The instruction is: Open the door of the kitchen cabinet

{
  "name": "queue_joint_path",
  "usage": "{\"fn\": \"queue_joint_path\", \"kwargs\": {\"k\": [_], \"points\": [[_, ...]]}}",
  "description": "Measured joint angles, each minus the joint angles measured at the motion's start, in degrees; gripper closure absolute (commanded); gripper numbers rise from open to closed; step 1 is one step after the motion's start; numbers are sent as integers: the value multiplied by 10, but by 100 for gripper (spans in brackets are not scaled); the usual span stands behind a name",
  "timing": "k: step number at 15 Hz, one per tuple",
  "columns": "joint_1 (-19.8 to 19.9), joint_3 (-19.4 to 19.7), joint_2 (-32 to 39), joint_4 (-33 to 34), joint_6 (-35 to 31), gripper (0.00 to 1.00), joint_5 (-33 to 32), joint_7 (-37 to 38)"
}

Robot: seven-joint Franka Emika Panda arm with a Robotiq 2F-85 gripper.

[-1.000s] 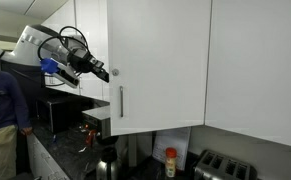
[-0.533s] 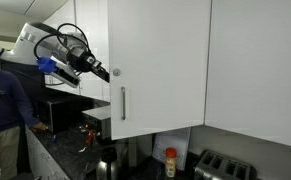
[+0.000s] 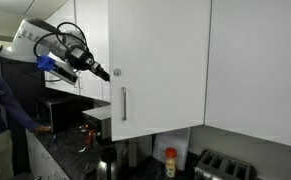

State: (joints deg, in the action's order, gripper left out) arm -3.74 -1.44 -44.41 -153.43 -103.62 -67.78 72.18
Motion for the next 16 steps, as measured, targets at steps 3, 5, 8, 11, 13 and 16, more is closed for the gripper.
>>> {"fn": "queue_joint_path", "kwargs": {"k": [3, 5, 8, 11, 13, 16], "points": [[-33, -1, 0, 14, -3, 0, 66, -28], [-51, -2, 0, 25, -9, 0, 117, -55], [-70, -2, 0, 36, -51, 0, 194, -99], [-77, -5, 2, 41, -117, 0, 270, -145], [-77, -5, 5, 43, -162, 0, 325, -186], [-76, -5, 9, 48, -211, 0, 431, -268]]}}
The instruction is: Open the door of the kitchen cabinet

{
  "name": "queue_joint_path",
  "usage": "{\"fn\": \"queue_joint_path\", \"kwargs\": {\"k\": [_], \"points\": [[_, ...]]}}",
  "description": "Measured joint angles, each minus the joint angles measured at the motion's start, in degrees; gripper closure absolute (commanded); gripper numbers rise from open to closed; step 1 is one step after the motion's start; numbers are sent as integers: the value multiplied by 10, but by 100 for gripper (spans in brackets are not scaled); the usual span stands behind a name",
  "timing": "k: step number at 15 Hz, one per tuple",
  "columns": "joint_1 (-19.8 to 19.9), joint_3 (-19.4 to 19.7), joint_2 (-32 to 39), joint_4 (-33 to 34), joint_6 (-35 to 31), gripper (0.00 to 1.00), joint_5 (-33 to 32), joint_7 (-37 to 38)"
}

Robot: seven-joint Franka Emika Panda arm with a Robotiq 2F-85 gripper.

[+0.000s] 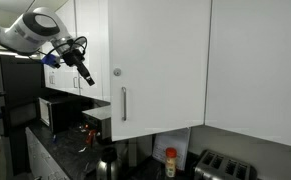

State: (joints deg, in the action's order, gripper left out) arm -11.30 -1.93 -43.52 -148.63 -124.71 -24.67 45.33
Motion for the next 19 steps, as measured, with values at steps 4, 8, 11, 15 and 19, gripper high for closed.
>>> {"fn": "queue_joint_path", "kwargs": {"k": [4, 8, 11, 15, 19], "points": [[5, 2, 12, 18, 0, 0, 162, -107], [23, 2, 25, 43, 43, 0, 261, -180], [39, 4, 33, 67, 119, 0, 301, -216], [65, 4, 45, 101, 233, 0, 306, -232], [88, 0, 49, 124, 306, 0, 302, -232]]}}
